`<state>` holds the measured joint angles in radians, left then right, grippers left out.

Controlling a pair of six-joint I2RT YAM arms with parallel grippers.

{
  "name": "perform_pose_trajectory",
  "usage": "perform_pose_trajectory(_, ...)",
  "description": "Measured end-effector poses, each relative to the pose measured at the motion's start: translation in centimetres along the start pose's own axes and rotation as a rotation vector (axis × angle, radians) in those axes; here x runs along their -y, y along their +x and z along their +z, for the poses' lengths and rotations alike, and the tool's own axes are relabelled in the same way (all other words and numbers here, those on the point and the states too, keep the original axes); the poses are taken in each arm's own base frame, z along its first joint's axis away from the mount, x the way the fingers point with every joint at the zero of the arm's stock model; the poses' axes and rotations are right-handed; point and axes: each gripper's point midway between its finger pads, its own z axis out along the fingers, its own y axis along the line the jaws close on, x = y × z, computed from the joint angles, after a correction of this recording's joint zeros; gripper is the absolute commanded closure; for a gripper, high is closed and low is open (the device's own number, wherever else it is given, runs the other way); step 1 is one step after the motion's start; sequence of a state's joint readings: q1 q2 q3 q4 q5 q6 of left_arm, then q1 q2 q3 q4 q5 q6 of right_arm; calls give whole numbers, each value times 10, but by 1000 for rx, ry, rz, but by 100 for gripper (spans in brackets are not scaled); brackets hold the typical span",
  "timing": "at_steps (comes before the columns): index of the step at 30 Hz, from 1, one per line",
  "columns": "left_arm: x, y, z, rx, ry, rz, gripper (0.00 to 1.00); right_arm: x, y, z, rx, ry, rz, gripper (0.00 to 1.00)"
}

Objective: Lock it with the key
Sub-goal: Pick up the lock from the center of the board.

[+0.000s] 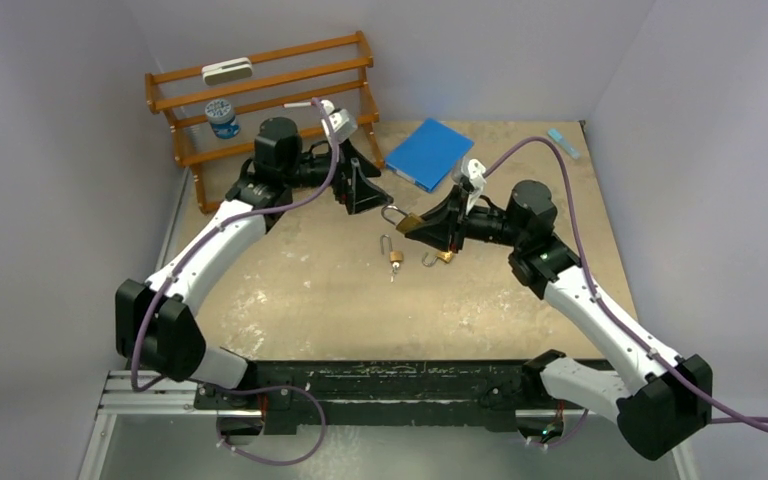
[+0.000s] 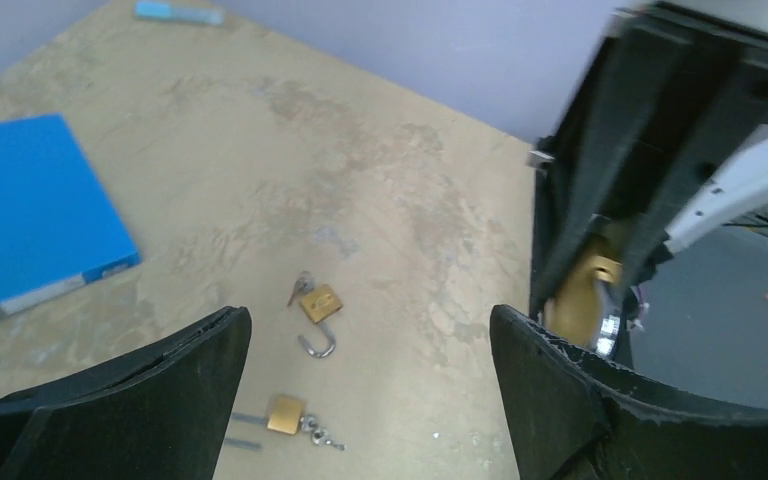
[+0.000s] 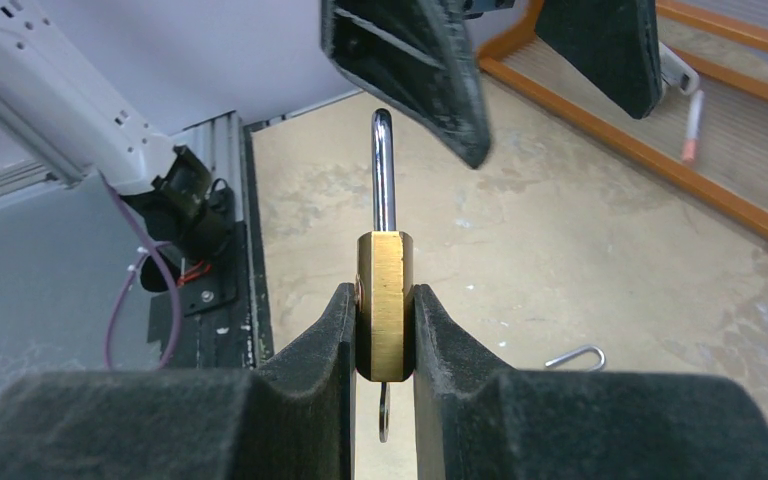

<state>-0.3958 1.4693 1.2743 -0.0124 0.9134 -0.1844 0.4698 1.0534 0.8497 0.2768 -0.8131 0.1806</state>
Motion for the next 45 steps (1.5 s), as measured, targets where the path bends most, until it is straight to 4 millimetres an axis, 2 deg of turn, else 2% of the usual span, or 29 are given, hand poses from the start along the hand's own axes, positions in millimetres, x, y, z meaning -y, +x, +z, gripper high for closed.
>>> perform_pose_trajectory(3, 24, -10, -13, 30, 68, 45, 10, -7, -4, 0, 9, -39, -10, 100)
perform_pose_trajectory(8, 58, -43, -45, 100, 97, 205, 10, -14, -21, -5, 58, -63, -44, 100)
perform_pose_trajectory(11, 72, -48, -52, 110, 135, 257, 9, -13, -30, -9, 83, -64, -62, 100)
perform_pose_trajectory(24, 69, -28, -28, 80, 208, 188, 10, 3, -34, 14, 33, -137, -11, 100)
perform_pose_trajectory(30, 74, -30, -26, 93, 235, 194, 26, 4, -37, 16, 31, -141, -11, 100)
perform_pose_trajectory(35, 77, -30, -26, 92, 261, 201, 51, 6, -33, 18, 21, -141, 2, 100)
perform_pose_trajectory(37, 78, -29, -26, 88, 271, 202, 70, 7, -31, 18, 14, -140, 10, 100)
perform_pose_trajectory(38, 79, -28, -26, 86, 281, 203, 91, 7, -30, 18, 11, -139, 14, 100)
perform_pose_trajectory(39, 80, -27, -26, 82, 289, 199, 100, 7, -30, 18, 8, -139, 17, 100)
perform_pose_trajectory(44, 77, -22, -22, 72, 298, 197, 100, 3, -25, 16, -11, -160, 35, 100)
perform_pose_trajectory(45, 78, -22, -22, 73, 297, 198, 100, 3, -25, 16, -14, -162, 39, 94)
